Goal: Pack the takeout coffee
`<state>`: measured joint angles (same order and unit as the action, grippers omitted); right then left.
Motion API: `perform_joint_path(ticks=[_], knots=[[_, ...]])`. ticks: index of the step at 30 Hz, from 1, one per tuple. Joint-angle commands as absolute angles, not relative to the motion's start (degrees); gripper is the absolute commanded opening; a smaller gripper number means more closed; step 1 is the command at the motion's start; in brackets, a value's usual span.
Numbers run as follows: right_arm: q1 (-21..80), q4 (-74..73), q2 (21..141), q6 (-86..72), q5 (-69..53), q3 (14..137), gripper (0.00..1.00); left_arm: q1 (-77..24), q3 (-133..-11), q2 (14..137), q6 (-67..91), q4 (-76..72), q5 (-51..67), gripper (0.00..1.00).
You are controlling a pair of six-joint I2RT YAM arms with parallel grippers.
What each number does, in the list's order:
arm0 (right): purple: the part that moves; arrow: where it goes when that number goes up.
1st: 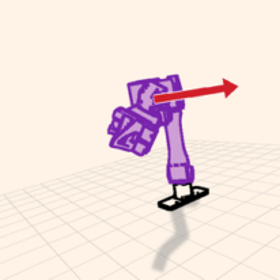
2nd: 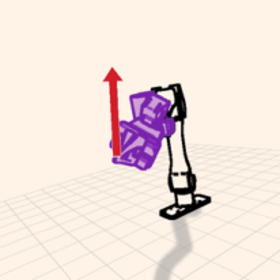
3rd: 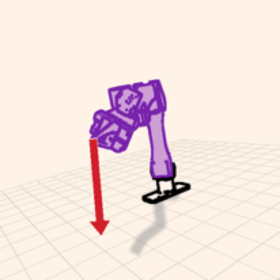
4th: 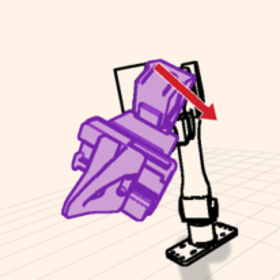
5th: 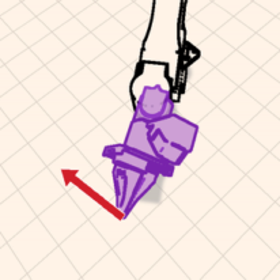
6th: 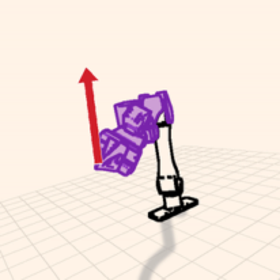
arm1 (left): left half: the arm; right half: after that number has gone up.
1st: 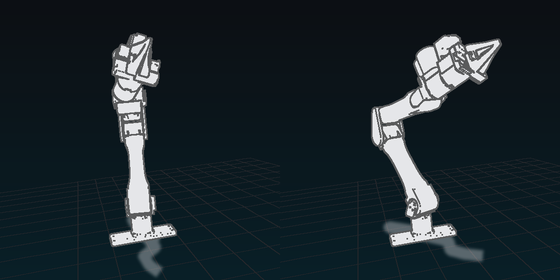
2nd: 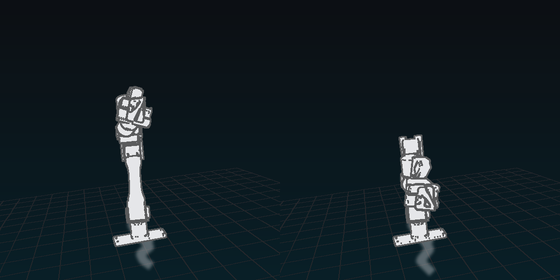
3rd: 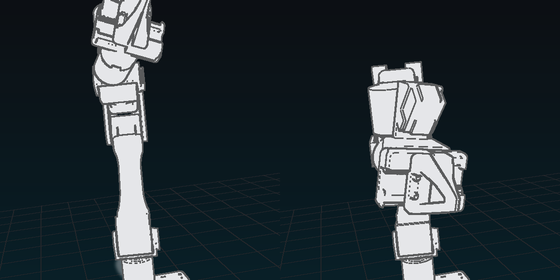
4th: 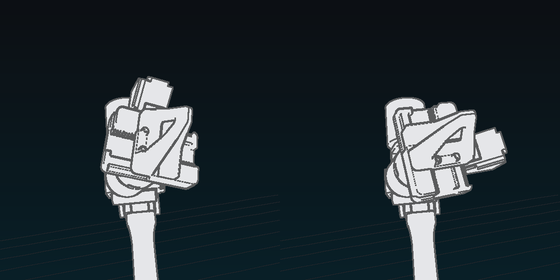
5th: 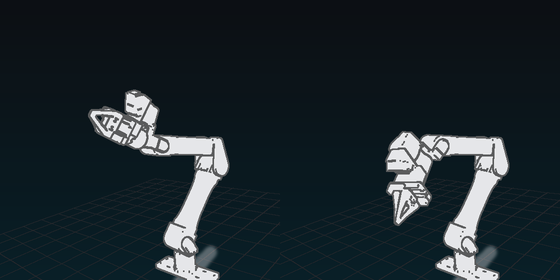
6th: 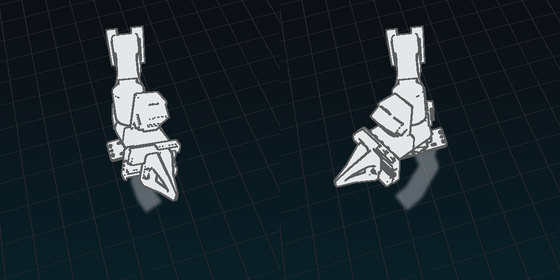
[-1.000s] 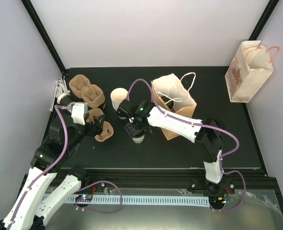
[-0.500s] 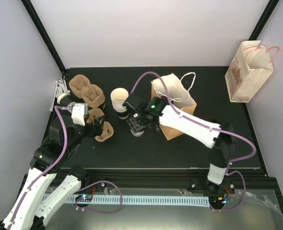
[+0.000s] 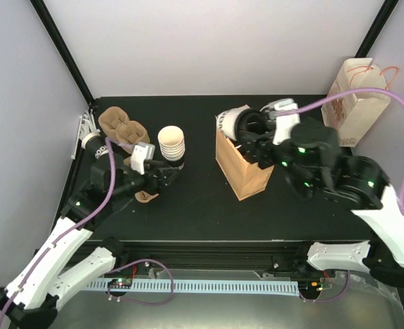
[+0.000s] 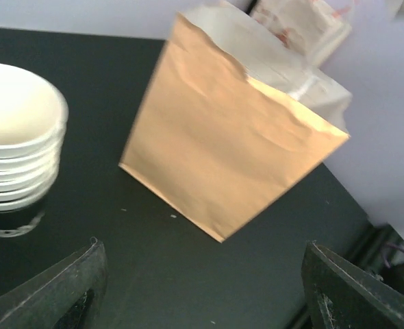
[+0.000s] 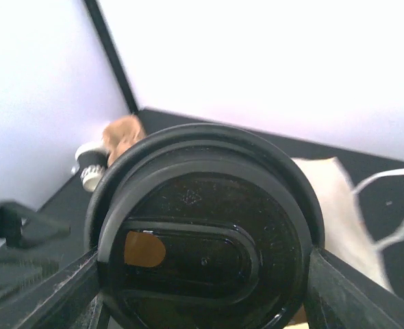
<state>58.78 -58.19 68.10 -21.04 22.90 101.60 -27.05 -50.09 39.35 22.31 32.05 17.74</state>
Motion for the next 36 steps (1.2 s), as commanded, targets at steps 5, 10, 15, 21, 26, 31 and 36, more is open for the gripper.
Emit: perform_joint_path(ticks=[5,10,15,21,26,31,36], knots=[[58.8,-56.9,56.1,-20.1,38.4,96.0,0.58,-42.5,-60.0,53.0,22.1,27.9,9.5,0.8],[58.8,-53.0,49.2,-18.3,38.6,91.1,0.57,-46.3,-70.6,65.7,26.2,35.4,-0.2,0.93],[58.8,-51.9,46.0,-17.2,39.4,88.7,0.56,-48.8,-78.0,75.5,31.2,36.4,0.6,0.99],[58.8,-50.0,44.3,-16.6,38.0,86.0,0.56,-49.1,-86.6,84.8,36.7,39.2,-3.3,0.99],[58.8,-49.1,43.8,-16.9,35.9,84.0,0.56,-40.7,-86.2,85.8,43.6,41.6,1.0,0.99],[58.8,-48.1,43.2,-16.5,35.2,82.7,0.55,-33.9,-75.2,82.7,46.4,27.9,19.9,0.99],[58.8,-46.4,42.7,-15.7,35.1,82.1,0.55,-36.3,-77.9,81.8,45.3,33.0,11.5,0.99]])
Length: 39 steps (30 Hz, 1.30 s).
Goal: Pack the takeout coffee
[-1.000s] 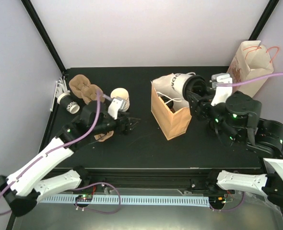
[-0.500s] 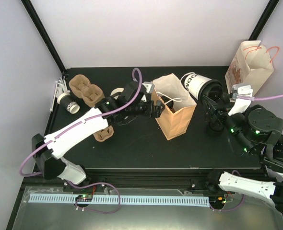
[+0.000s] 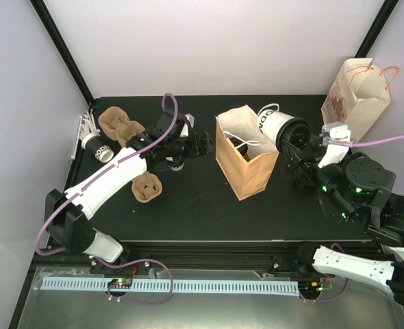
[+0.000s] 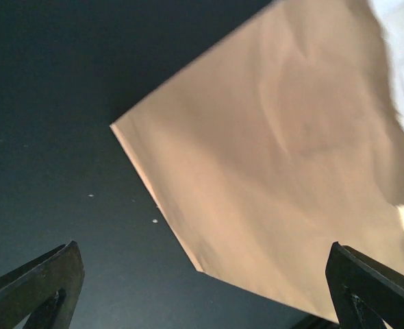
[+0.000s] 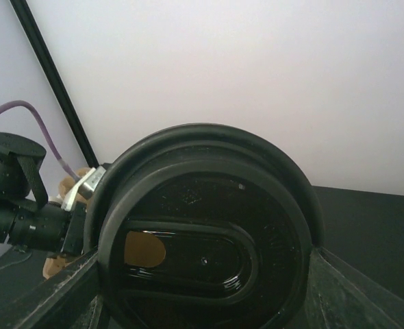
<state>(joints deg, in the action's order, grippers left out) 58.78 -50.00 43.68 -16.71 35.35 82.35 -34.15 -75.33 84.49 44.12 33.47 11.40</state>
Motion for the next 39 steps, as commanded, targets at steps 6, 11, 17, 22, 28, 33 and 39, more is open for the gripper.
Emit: perform_joint_path(ticks=[6,11,17,22,28,33,39], knots=[[58.8,-46.0,43.7,-15.2,33.4,81.7,0.55,-39.5,-82.0,84.2,44.5,35.9,7.9,0.99],[58.8,-45.8,44.0,-15.1,33.6,81.3,0.56,-43.5,-85.1,86.8,47.1,36.5,3.0,0.99],[58.8,-45.8,43.5,-15.3,34.1,80.2,0.56,-45.9,-88.4,91.6,50.3,39.8,-0.4,0.99],[58.8,-45.6,43.5,-15.3,34.6,79.0,0.56,-47.1,-92.5,96.6,52.4,45.1,-1.9,0.96],[58.8,-45.8,44.1,-15.7,34.6,77.9,0.56,-48.1,-93.8,98.3,52.6,47.6,-3.1,0.82],[58.8,-47.0,45.2,-16.0,34.8,77.8,0.56,-48.2,-93.7,97.5,52.6,48.6,-4.8,0.65],[58.8,-52.0,49.4,-18.6,33.9,80.6,0.56,-48.3,-93.9,95.6,52.2,49.4,-6.1,0.59]])
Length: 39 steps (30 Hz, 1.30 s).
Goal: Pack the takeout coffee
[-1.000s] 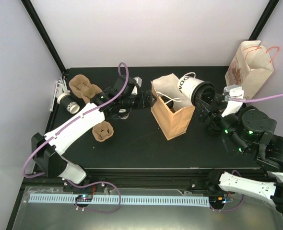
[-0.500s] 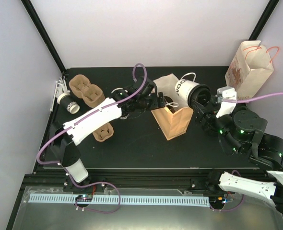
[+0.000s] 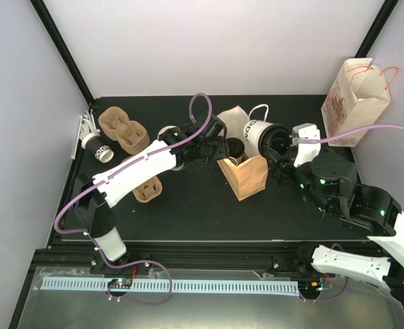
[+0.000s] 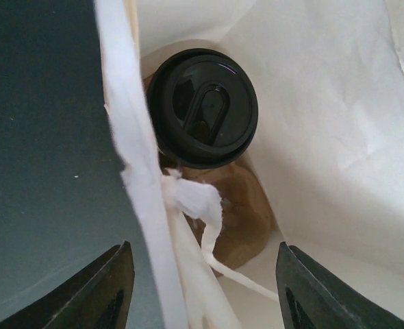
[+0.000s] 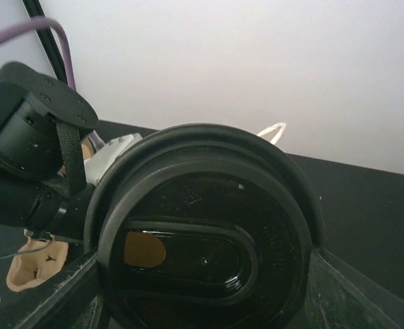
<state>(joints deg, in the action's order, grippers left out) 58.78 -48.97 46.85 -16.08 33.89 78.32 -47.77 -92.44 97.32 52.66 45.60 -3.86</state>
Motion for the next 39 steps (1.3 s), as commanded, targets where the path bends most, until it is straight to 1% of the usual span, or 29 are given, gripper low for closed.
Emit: perform_joint_path(ticks=[1,5,10,14,16,18,22,30,39], knots=[[58.8,-52.4,49.9,-19.1,33.1,80.7,0.56,-48.3,-93.9,95.4,52.0,49.5,-5.9,0.57],[58.8,-54.1,52.0,-21.1,27.8,80.8,0.55,-48.3,-93.8,94.1,50.8,50.4,-5.9,0.44],[58.8,-57.8,55.4,-23.0,23.2,82.4,0.55,-48.4,-93.5,92.4,49.1,52.0,-6.3,0.21],[58.8,-58.7,55.3,-22.4,22.1,84.0,0.55,-48.4,-93.4,91.6,46.9,53.0,-5.0,0.07],[58.8,-59.1,55.0,-21.7,21.3,85.2,0.55,-48.3,-93.6,91.1,45.6,53.8,-4.0,0.03],[58.8,-59.6,55.0,-21.0,20.4,86.6,0.55,-48.4,-93.4,90.6,44.4,54.8,-3.3,0.02],[58.8,-61.1,55.1,-19.3,18.3,89.5,0.55,-48.4,-92.7,88.8,41.9,56.7,-2.1,0.02],[58.8,-62.9,56.6,-16.7,13.2,97.5,0.55,-48.4,-89.3,84.1,34.0,56.2,5.9,0.02],[58.8,-67.7,60.6,-14.2,8.1,106.8,0.55,-48.6,-89.3,81.1,25.2,61.7,5.2,0.02]])
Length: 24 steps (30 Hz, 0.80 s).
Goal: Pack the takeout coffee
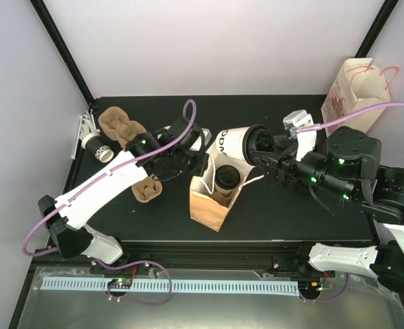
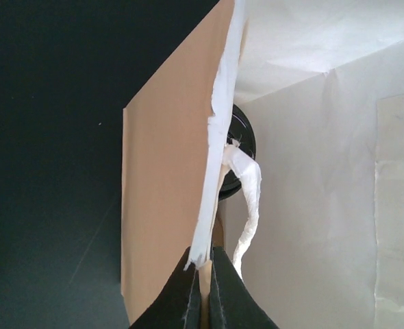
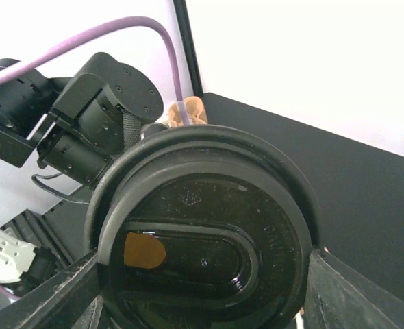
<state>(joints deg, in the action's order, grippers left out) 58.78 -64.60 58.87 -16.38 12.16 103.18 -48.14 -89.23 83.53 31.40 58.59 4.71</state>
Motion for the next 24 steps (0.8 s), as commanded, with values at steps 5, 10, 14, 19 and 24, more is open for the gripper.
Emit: perform_joint_path(ticks=[5,10,14,19,24], knots=[[58.8,-71.4,64.7,-12.7,2.2,105.9,0.54,-49.3,-88.6,79.6,20.1,62.9,2.7,0.02],[58.8,-73.7,67.1,-12.7,-0.6,100.1,0.54,-50.3,-86.2,77.7,17.7,61.7,-1.2,0.02],[58.9,-73.0,65.7,-14.1,0.7,92.4,0.54,-50.7,-82.4,75.3,16.8,58.7,-1.7,0.02],[58.9,-71.0,63.1,-17.3,1.0,84.4,0.53,-52.6,-78.4,71.4,14.3,54.7,-4.9,0.02],[58.9,-68.8,58.9,-19.0,5.6,84.7,0.53,-52.7,-78.9,71.5,13.7,55.0,-7.8,0.02]])
